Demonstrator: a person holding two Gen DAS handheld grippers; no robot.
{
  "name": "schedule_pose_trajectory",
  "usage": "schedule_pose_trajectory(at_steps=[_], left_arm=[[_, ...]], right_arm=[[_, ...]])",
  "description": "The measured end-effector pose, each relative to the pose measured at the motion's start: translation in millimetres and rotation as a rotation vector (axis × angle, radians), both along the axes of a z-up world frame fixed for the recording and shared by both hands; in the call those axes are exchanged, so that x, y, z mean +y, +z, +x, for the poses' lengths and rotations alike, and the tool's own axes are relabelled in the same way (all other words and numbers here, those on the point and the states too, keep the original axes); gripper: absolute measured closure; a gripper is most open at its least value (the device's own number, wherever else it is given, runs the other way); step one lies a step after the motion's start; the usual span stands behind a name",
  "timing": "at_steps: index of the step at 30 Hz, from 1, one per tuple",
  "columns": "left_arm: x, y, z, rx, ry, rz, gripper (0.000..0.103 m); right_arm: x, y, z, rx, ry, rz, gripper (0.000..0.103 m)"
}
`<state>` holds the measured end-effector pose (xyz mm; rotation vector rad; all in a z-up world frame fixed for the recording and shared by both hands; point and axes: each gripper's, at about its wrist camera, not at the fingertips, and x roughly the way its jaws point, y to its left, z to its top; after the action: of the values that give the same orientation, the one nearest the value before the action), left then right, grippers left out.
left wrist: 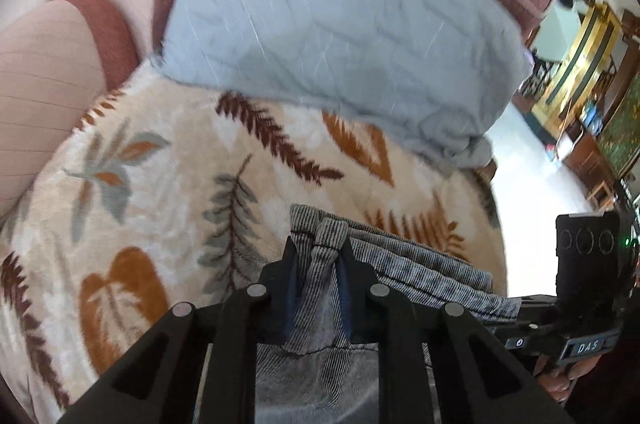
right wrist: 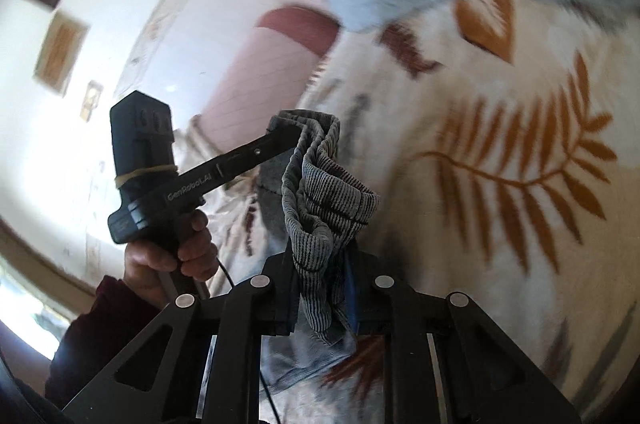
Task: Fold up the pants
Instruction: 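Lift the leg ends with the left tool and fold toward the waistband while the right tool releases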
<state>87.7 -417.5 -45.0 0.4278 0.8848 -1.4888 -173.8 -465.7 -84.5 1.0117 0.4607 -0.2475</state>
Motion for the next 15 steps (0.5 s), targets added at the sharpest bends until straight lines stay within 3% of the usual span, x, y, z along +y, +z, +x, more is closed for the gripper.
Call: schedule_pose_trajectory(at_steps=[9, 15], left_arm=[[104, 43, 16, 0.003, 0.111, -0.123, 0.084], [182, 36, 29, 0.014, 0.205, -0.139, 0.084]], right_arm=[[80, 59, 18, -0.077, 0.164, -0.183, 0.086], [148, 72, 47, -0.071, 0.317, -0.248, 0.086]])
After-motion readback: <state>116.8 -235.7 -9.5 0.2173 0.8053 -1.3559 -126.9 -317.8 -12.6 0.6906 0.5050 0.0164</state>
